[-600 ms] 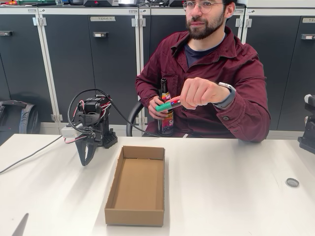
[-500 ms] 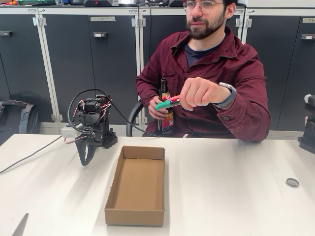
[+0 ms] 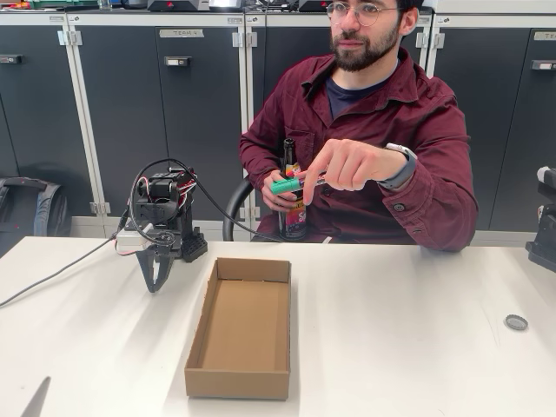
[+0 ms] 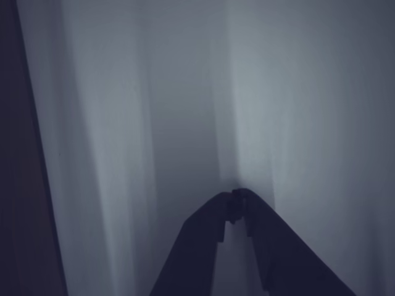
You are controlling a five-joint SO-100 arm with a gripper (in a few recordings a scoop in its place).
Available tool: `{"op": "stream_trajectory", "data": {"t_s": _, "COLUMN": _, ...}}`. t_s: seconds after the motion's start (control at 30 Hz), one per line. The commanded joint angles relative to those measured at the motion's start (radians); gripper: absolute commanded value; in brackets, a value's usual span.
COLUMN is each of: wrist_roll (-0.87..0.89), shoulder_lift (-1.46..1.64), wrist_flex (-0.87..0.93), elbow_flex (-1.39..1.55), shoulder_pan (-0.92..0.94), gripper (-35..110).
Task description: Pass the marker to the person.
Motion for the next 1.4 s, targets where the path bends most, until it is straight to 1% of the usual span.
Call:
{"op": "stream_trajectory", "data": {"t_s": 0.0, "wrist_roll": 0.006, "shoulder_lift": 0.009, "wrist_flex": -0.02, "elbow_flex": 0.021, "shoulder_pan": 0.003, "gripper": -5}}
{"op": "stream_trajectory", "data": {"t_s": 0.23, "wrist_roll": 0.023, "shoulder_lift": 0.008, "wrist_flex": -0.026, "elbow_flex": 0.018, "shoulder_pan": -0.002, "gripper": -5}}
{"op": "stream_trajectory", "data": {"t_s": 0.37, "wrist_roll": 0.046, "shoulder_lift": -0.029, "wrist_flex": 0.051, "elbow_flex": -0.081, "shoulder_pan": -0.014, "gripper": -5}}
{"op": "stream_trajectory", "data": {"t_s": 0.57, "wrist_roll": 0.078, "shoulder_lift": -0.103, "wrist_flex": 0.109, "elbow_flex": -0.215, "shoulder_pan": -0.032, "gripper": -5}}
{"op": "stream_trajectory", "data": {"t_s": 0.63, "wrist_roll": 0.109, "shoulder_lift": -0.19, "wrist_flex": 0.187, "elbow_flex": -0.362, "shoulder_pan": -0.061, "gripper": -5}}
{"op": "stream_trajectory", "data": {"t_s": 0.73, "wrist_roll": 0.166, "shoulder_lift": -0.393, "wrist_flex": 0.368, "elbow_flex": -0.699, "shoulder_pan": -0.101, "gripper": -5}}
{"op": "stream_trajectory", "data": {"t_s": 0.8, "wrist_roll": 0.192, "shoulder_lift": -0.48, "wrist_flex": 0.434, "elbow_flex": -0.833, "shoulder_pan": -0.106, "gripper": -5}}
{"op": "stream_trajectory", "data": {"t_s": 0.83, "wrist_roll": 0.201, "shoulder_lift": -0.499, "wrist_flex": 0.434, "elbow_flex": -0.851, "shoulder_pan": -0.103, "gripper": -5}}
{"op": "stream_trajectory", "data": {"t_s": 0.97, "wrist_roll": 0.241, "shoulder_lift": -0.526, "wrist_flex": 0.311, "elbow_flex": -0.811, "shoulder_pan": -0.087, "gripper": -5}}
{"op": "stream_trajectory", "data": {"t_s": 1.03, "wrist_roll": 0.238, "shoulder_lift": -0.523, "wrist_flex": 0.281, "elbow_flex": -0.787, "shoulder_pan": -0.08, "gripper": -5}}
{"op": "stream_trajectory", "data": {"t_s": 1.37, "wrist_roll": 0.25, "shoulder_lift": -0.472, "wrist_flex": 0.279, "elbow_flex": -0.746, "shoulder_pan": -0.086, "gripper": -5}}
